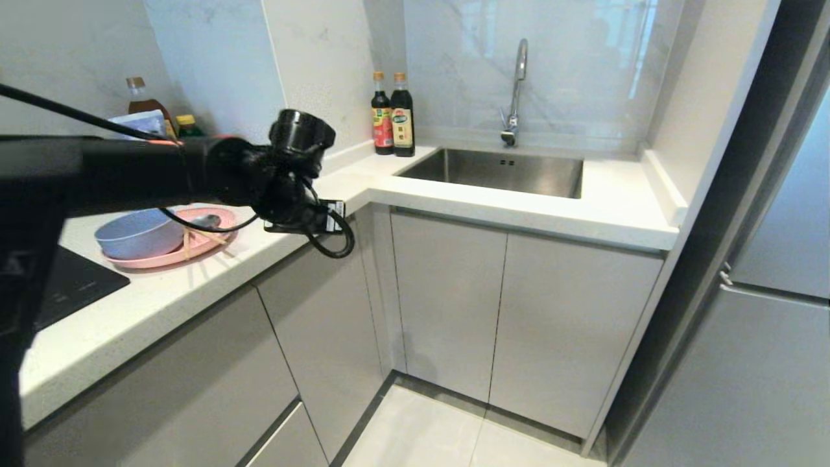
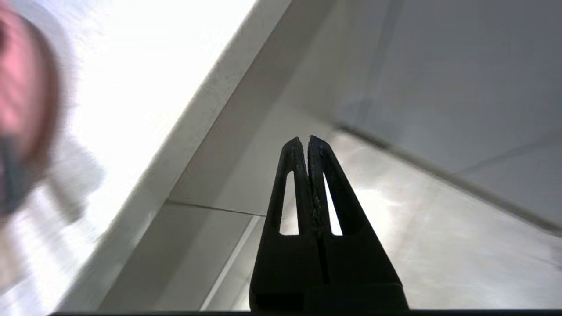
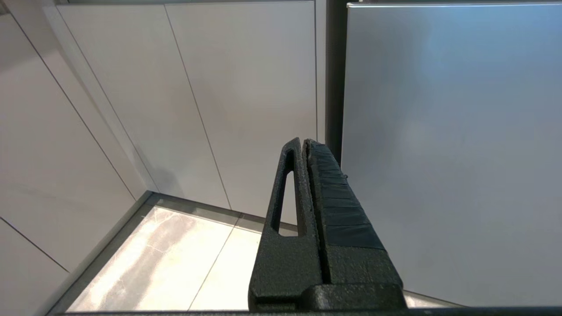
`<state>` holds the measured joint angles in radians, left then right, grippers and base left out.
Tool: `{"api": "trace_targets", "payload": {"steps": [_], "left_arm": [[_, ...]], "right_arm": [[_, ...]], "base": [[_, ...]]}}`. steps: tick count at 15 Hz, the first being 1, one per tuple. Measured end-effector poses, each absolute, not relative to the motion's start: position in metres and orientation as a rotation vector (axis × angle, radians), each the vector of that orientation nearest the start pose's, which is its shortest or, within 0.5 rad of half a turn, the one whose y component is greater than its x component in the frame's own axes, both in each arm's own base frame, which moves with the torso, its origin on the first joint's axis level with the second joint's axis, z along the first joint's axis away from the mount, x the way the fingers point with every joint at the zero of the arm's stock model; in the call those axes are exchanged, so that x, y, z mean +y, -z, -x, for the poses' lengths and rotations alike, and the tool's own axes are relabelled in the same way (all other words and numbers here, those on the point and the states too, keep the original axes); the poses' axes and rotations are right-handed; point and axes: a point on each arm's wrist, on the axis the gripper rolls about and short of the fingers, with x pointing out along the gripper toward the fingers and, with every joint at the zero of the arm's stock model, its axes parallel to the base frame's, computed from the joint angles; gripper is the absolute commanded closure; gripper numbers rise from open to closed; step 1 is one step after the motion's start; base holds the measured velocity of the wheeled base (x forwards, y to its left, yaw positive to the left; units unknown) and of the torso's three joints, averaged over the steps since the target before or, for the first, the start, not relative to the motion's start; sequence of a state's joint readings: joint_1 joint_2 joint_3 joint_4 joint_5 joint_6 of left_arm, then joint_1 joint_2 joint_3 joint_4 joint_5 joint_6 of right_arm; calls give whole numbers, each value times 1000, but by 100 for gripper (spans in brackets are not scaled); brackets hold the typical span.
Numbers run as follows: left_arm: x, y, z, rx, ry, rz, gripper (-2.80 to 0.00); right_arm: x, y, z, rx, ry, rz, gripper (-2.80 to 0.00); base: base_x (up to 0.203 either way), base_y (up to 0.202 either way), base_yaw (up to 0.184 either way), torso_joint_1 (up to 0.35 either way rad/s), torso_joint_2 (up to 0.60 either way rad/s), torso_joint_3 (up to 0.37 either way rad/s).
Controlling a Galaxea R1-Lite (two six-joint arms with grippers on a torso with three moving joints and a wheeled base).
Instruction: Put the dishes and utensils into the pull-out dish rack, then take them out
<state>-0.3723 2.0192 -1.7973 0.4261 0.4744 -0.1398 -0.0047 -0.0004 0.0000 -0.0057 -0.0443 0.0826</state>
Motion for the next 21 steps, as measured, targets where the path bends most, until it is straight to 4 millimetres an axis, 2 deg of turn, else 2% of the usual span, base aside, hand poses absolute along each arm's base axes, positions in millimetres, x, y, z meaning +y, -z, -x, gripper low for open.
{"api": "trace_targets", "payload": {"steps": [4,6,9,11,13,16,18,21], "left_arm": [[-109,-319,-301,471,-4,-22,0],[-90,-352,-258,396,36,21,0],[-49,-391,-191,244,-3,52,0],[-24,-404,-143,152,-37,54,0],[-10,-398,-98,115,-45,21,0],[1,-358,-34,113,-88,-136,0],[4,-315,5,119,-108,-215,0],[4,-242,42,114,-127,-258,0]], "right_arm": [[-1,-76,23,-8,49,-83,0],[-1,-76,23,-8,49,-83,0],[-1,-76,23,-8,49,-83,0],[-1,-76,23,-8,49,-83,0],[-1,-76,23,-8,49,-83,0],[-1,-76,23,-8,49,-83,0],[-1,-76,23,-8,49,-83,0],[-1,-76,23,-8,49,-83,0]], "base": [[0,0,0,0,0,0],[0,0,0,0,0,0],[0,0,0,0,0,0],[0,0,0,0,0,0],[0,0,0,0,0,0],[0,0,0,0,0,0],[0,0,0,0,0,0],[0,0,0,0,0,0]]}}
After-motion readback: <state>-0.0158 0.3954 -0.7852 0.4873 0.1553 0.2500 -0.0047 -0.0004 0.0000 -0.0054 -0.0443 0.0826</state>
